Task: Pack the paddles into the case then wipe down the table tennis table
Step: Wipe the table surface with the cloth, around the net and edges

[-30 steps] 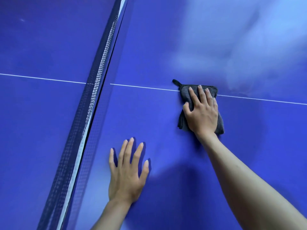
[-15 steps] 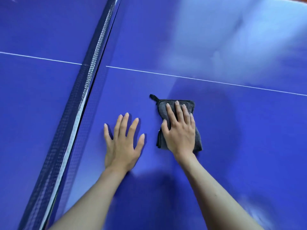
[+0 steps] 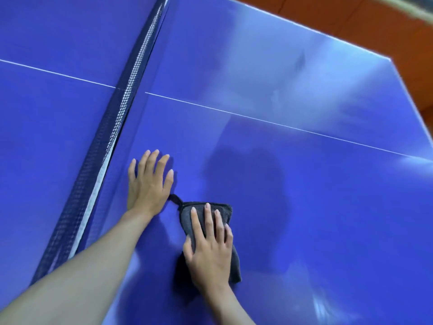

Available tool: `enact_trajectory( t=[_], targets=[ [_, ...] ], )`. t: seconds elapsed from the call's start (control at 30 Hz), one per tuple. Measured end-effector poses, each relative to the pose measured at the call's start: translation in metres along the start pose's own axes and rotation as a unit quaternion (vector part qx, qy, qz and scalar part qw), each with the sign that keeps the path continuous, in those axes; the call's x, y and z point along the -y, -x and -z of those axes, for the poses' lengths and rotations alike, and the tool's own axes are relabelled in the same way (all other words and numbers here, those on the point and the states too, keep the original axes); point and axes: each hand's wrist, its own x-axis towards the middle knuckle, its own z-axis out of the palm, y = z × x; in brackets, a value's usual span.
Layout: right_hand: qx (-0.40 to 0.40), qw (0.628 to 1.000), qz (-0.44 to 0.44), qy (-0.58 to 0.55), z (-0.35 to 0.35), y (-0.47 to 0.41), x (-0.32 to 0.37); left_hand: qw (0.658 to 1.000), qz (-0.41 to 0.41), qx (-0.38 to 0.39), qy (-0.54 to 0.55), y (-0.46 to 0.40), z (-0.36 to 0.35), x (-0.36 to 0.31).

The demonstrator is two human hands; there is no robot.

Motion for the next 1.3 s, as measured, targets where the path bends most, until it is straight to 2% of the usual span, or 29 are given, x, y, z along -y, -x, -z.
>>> enact_trajectory(
  t=[0.17, 0.3, 0.5, 0.8, 1.03, 1.17, 1.3],
  targets=[
    [-0.005, 0.999, 0.029, -0.040, -0.004, -0.045, -0.014, 0.998, -0.035, 0.017, -0.040, -0.008, 0.000, 0.018],
    [-0.043, 0.997, -0.008, -0.057, -0.014, -0.115, -0.022, 0.998, -0.032, 0.019, -0.054, -0.008, 0.001, 0.015],
    [-0.056, 0.995, -0.054, -0.059, -0.024, -0.221, -0.035, 0.997, -0.018, 0.036, -0.068, -0.010, 0.000, 0.015],
    [-0.047, 0.995, -0.053, -0.070, -0.029, -0.340, -0.049, 0.999, -0.019, 0.031, -0.029, -0.013, -0.001, 0.017],
    [-0.032, 0.996, -0.053, -0.069, -0.030, -0.336, -0.044, 0.998, -0.033, 0.032, -0.047, -0.011, -0.001, 0.019],
    [-0.050, 0.996, -0.048, -0.063, -0.033, -0.285, -0.018, 0.998, -0.037, 0.026, -0.044, -0.012, -0.002, 0.019],
    [-0.061, 0.995, -0.036, -0.063, -0.032, -0.217, 0.011, 0.999, -0.048, 0.017, 0.009, -0.011, 0.000, 0.020]
  ],
)
